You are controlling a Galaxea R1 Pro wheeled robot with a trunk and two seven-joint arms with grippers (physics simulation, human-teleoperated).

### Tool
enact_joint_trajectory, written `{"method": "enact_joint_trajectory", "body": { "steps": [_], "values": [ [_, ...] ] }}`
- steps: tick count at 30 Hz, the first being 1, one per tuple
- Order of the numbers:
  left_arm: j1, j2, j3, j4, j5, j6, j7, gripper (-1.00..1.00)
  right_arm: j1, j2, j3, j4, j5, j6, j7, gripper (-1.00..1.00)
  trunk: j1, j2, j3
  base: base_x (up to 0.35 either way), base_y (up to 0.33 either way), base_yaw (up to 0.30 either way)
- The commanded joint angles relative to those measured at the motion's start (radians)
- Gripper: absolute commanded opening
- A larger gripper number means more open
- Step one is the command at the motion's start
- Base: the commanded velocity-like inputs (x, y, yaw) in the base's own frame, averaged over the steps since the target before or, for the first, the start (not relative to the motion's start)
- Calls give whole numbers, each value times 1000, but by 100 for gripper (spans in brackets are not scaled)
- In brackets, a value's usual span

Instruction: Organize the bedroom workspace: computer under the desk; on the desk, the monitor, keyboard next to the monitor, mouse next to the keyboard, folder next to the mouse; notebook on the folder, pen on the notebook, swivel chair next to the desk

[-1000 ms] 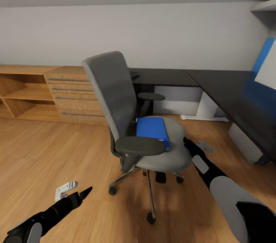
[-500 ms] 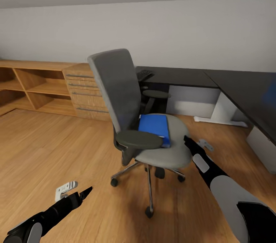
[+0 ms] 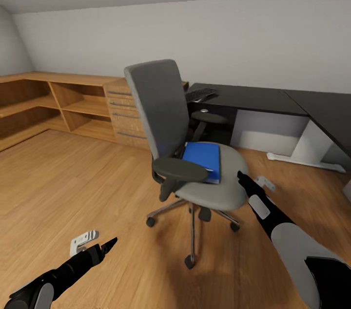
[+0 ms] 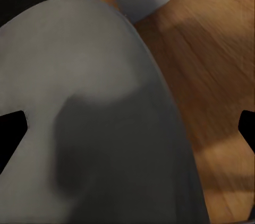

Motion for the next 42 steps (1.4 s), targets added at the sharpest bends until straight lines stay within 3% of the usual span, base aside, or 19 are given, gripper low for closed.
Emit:
{"method": "enact_joint_trajectory", "body": {
  "steps": [1,10,30,42],
  "values": [
    [-1,-1,2,0,2,7,-4,100,1,26,6,95,-14,-3,-1,100,0,0,-2,0,0,253],
    [-1,-1,1,1,2,7,-4,100,1,24,6,94,-11,-4,-2,100,0,0,-3,0,0,66],
    [-1,-1,1,0,2,7,-4,100,1,4,4,98,-14,-1,-2,100,0,0,-3,0,0,-242],
    [-1,-1,2,1,2,4,-4,100,1,3,4,99,-14,-2,-2,100,0,0,-3,102,0,-38]
  ]
}}
